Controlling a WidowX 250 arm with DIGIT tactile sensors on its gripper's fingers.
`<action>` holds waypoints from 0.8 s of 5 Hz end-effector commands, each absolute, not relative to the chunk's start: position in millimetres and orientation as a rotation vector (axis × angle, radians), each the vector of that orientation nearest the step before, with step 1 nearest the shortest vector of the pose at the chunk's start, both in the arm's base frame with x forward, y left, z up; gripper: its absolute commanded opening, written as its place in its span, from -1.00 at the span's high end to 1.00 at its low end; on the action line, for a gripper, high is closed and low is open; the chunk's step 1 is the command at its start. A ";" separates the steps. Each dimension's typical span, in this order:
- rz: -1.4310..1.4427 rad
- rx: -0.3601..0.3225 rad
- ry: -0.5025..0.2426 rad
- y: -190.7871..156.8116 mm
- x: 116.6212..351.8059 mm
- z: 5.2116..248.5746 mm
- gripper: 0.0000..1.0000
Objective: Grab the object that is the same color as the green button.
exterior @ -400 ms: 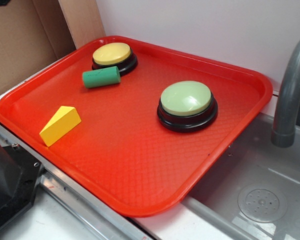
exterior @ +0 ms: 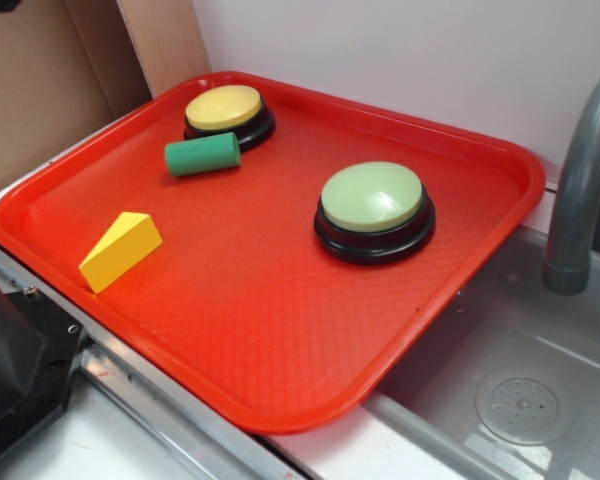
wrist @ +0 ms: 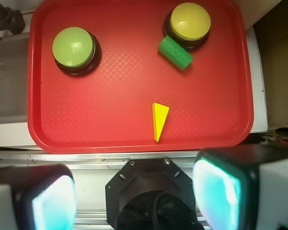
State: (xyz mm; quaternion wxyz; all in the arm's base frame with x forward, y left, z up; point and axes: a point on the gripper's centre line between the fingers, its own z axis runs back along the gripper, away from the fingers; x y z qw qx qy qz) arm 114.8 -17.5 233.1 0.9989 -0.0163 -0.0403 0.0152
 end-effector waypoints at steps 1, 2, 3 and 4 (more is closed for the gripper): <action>-0.194 0.077 -0.114 7.9 155.7 196.1 -1.00; -0.228 0.195 -0.104 28.7 176.7 162.7 -1.00; -0.323 0.218 -0.186 49.0 197.7 124.5 -1.00; -0.327 0.222 -0.237 61.8 214.3 102.4 -1.00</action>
